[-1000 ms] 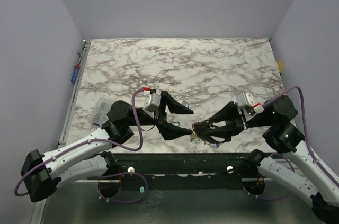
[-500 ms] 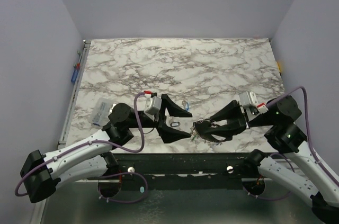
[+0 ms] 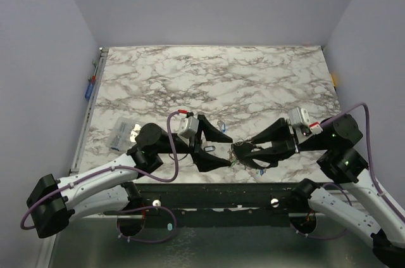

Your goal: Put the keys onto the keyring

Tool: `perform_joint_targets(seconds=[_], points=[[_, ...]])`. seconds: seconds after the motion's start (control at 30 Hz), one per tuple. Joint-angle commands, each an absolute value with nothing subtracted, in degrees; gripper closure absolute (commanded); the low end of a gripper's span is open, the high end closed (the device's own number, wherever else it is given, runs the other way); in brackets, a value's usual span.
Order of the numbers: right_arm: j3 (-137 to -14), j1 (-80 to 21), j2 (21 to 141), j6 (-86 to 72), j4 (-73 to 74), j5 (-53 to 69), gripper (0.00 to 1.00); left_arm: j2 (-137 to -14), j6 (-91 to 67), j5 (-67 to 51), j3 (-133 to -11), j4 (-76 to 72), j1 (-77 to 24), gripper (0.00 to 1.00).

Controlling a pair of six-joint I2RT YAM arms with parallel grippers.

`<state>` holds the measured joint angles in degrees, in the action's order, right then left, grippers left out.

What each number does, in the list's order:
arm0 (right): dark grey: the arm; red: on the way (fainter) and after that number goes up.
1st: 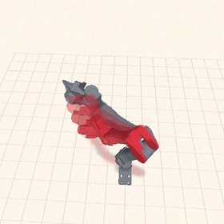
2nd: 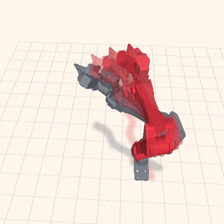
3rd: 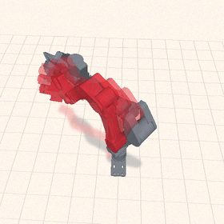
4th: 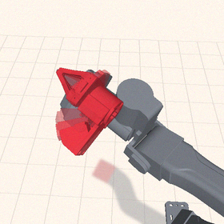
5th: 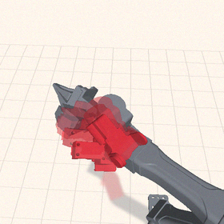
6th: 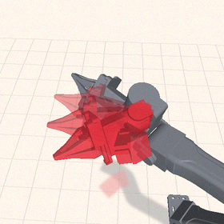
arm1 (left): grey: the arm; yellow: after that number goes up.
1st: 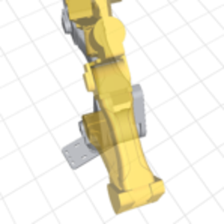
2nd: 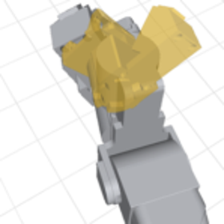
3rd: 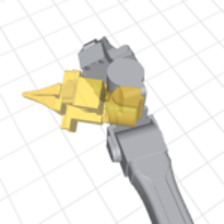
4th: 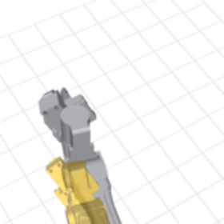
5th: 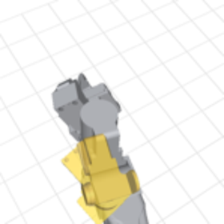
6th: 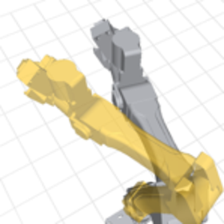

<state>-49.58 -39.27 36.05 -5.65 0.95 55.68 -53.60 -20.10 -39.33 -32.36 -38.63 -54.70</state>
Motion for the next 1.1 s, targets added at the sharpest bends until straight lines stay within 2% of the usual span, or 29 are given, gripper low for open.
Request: perform_joint_targets(seconds=[0.0, 0.2, 0.4, 0.6, 0.63, 0.8, 1.07], points=[[-51.2, -39.1, 36.2, -6.7, -1.7, 54.6, 0.99, -55.6, -19.6, -38.6, -32.1, -42.0, -56.0, 0.23], [-51.1, -39.1, 36.2, -6.9, -1.4, 54.2, 0.99, -57.4, -19.6, -38.1, -32.8, -43.6, -56.9, 0.25], [-50.6, -39.0, 36.3, -7.6, -1.8, 54.4, 0.99, -59.3, -19.8, -36.6, -33.7, -45.3, -57.8, 0.32], [-50.2, -39.1, 36.3, -8.2, -2.7, 54.5, 0.99, -62.8, -20.6, -36.9, -35.1, -47.6, -59.0, 0.51], [-50.1, -39.1, 36.2, -8.2, -2.7, 54.6, 0.99, -63.4, -20.8, -37.0, -35.3, -48.0, -59.2, 0.57], [-49.9, -39.1, 36.0, -8.1, -2.5, 54.1, 1.0, -64.9, -21.4, -36.6, -35.7, -50.7, -59.6, 1.0], [-49.5, -39.1, 35.6, -7.0, -1.7, 51.0, 0.99, -65.0, -24.1, -35.5, -34.5, -54.2, -59.9, 1.0]])
